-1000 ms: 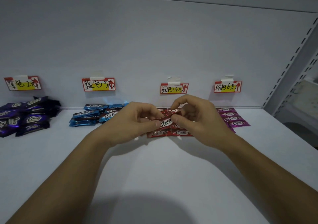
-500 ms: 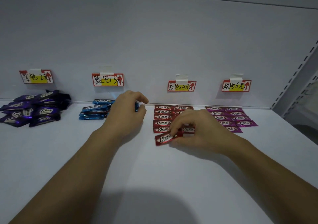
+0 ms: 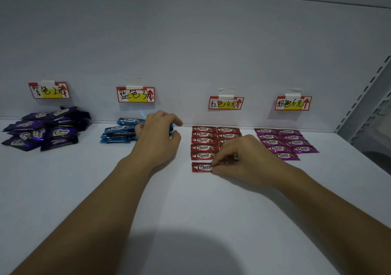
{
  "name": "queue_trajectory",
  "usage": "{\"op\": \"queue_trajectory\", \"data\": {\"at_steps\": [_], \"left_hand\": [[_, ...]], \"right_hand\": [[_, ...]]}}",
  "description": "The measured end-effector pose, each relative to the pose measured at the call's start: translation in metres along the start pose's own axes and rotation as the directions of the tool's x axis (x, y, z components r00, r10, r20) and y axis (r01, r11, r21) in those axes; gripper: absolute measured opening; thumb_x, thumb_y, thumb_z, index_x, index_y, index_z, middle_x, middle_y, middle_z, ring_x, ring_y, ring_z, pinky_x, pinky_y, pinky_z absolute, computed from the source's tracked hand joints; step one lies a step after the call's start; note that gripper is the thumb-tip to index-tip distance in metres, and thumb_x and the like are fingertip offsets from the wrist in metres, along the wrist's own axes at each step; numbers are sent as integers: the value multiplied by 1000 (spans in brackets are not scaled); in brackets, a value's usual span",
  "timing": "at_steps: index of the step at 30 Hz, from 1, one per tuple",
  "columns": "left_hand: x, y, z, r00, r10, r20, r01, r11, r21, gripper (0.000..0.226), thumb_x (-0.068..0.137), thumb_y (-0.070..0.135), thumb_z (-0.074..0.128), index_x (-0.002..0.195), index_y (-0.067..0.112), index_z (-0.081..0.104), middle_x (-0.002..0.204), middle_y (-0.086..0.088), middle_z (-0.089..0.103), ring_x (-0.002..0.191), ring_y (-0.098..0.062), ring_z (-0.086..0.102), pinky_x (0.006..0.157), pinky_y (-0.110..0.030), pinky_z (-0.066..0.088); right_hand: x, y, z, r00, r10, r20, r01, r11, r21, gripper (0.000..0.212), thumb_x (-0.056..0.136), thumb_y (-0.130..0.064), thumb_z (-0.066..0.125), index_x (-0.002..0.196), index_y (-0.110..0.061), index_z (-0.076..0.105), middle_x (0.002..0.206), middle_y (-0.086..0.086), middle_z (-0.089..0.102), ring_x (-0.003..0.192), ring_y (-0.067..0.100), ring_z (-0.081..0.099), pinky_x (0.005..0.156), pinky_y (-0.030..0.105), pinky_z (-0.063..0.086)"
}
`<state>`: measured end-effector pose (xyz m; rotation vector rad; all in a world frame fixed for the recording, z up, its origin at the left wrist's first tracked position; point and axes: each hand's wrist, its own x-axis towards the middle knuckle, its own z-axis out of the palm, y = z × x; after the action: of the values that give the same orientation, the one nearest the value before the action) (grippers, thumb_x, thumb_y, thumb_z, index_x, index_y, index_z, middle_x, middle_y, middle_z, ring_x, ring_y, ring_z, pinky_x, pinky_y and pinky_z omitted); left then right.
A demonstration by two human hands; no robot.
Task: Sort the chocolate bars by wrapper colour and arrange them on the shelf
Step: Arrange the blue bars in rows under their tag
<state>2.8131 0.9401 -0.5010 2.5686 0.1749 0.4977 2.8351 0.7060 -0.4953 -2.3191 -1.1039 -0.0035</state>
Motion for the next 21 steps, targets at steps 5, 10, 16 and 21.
{"op": "queue_trajectory", "data": {"at_steps": [5,10,16,21], "left_hand": [[2,-1,1,1000,11,-28,-12,1000,-17,26,97,18,62,120,28,64,135,3,55,130,-18,44,114,-54,28],[3,-4,2,996,33,-84,-39,997,-60,27,94,15,64,119,28,64,133,3,55,127,-18,46,113,-55,32],[5,-4,3,995,50,-85,-54,997,-48,27,94,16,65,118,28,64,134,3,54,130,-19,45,114,-55,32],[3,-4,3,992,40,-118,-49,996,-79,26,94,16,64,115,31,63,132,5,54,128,-18,46,113,-55,37]], "right_hand": [[2,0,2,1000,2,-11,-3,1000,-26,8,81,-26,84,89,-27,82,78,-21,68,77,0,64,65,9,43],[3,1,4,999,32,-27,-33,999,-36,8,80,-28,84,87,-28,82,78,-21,68,77,0,63,64,10,41],[4,-2,2,999,35,-26,-36,998,-55,9,81,-29,83,89,-28,82,78,-24,65,77,-3,61,64,9,40],[2,-5,2,999,16,-43,-19,998,-63,9,79,-30,84,87,-27,81,78,-20,67,75,-2,60,64,13,41]]}}
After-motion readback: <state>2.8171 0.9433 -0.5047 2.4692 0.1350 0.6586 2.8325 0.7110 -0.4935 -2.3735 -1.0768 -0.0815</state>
